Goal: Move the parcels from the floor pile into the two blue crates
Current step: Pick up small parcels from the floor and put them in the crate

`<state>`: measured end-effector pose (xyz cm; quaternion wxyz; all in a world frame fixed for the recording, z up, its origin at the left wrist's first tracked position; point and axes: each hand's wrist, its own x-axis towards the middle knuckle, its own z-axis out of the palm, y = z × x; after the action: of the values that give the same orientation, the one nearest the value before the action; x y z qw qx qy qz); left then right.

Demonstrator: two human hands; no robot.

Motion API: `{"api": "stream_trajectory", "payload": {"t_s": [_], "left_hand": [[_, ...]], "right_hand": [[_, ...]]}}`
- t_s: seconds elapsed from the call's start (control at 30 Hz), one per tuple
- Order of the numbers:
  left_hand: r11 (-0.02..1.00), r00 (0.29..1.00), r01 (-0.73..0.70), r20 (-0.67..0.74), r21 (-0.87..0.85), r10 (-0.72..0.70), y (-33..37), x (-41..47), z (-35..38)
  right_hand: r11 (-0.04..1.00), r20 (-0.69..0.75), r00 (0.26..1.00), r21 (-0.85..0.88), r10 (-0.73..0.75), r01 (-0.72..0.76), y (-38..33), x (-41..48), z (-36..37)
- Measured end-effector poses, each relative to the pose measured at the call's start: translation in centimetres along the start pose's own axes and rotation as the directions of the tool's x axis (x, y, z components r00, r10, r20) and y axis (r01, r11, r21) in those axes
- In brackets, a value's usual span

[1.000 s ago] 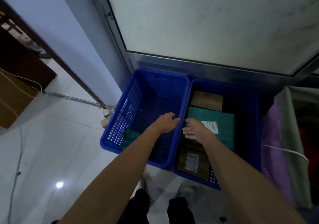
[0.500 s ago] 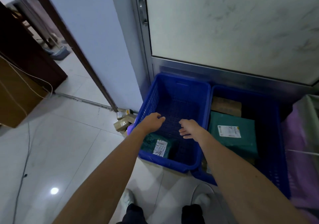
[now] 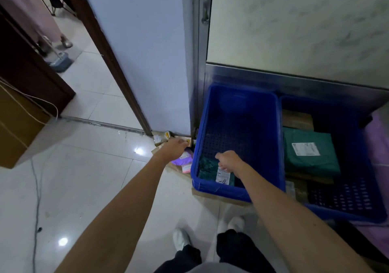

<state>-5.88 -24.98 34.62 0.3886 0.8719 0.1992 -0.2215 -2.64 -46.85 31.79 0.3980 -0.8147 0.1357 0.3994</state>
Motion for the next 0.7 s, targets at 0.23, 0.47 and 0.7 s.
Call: {"api": "stream_trajectory", "payload": {"t_s": [0.23,0.47,0.7], "left_hand": [[0.999,0.999,0.04,0.036,-0.022,-0.039,-1.0,2.4,-1.2],[0.98,0.989,0.15,0.027,-0.129,-0.148,-2.7,5.8,-3.6],[0.955,0.971,0.231,0.099,-0.184,-0.216,-4.7,9.3,-5.7]], "right_hand": [[0.961,0.004,0.999,-0.274,-0.042,0.041,-1.8,2.0,1.5],[0.954,0.041,0.997,-0.289,-0.067,0.076,-5.5,6.8,3.3],[0.959,0.028,0.998,-0.276,-0.05,0.055,-8.9,9.7,5.8]]}}
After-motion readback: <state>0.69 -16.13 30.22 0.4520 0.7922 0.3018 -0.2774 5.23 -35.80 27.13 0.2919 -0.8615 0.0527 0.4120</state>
